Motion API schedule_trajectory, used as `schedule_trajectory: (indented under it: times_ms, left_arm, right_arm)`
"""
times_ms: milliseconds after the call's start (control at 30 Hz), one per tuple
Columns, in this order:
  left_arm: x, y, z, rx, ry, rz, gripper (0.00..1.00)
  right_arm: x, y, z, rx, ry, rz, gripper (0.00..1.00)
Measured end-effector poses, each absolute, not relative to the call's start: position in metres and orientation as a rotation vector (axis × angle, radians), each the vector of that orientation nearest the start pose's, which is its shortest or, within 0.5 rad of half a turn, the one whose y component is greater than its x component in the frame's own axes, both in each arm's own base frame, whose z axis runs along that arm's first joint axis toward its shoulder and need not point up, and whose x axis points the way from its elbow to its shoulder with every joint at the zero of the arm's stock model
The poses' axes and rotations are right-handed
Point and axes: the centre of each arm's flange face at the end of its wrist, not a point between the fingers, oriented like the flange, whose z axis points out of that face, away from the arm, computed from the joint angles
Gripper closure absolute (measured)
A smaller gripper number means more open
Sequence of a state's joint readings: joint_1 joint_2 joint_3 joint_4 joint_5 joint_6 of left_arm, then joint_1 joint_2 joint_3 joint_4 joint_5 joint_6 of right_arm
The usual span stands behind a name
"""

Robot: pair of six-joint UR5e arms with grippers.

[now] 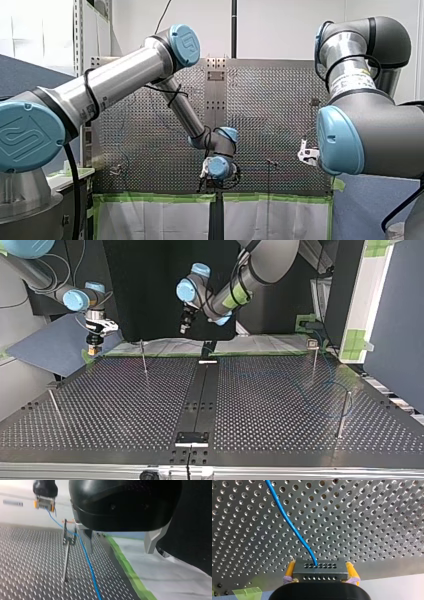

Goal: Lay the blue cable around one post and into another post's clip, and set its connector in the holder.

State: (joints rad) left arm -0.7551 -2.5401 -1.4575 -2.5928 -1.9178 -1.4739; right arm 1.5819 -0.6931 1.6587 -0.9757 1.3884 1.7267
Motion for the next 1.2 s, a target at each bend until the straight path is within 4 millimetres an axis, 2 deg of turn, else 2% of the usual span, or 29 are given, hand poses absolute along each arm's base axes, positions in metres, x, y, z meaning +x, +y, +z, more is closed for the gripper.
schedule_trajectory:
  times_ms: [333, 1200]
  left_arm:
    - [0.414, -0.545, -0.013, 0.583, 1.718, -0.227, 0.00]
    - [0.412, -0.547, -0.014, 0.470, 1.759, -0.337, 0.00]
  right_arm:
    - [0.159, -0.647, 0.012, 1.280, -1.230, 1.466, 1.00]
    - [0.160, -0.647, 0.010, 1.282, -1.229, 1.465, 1.00]
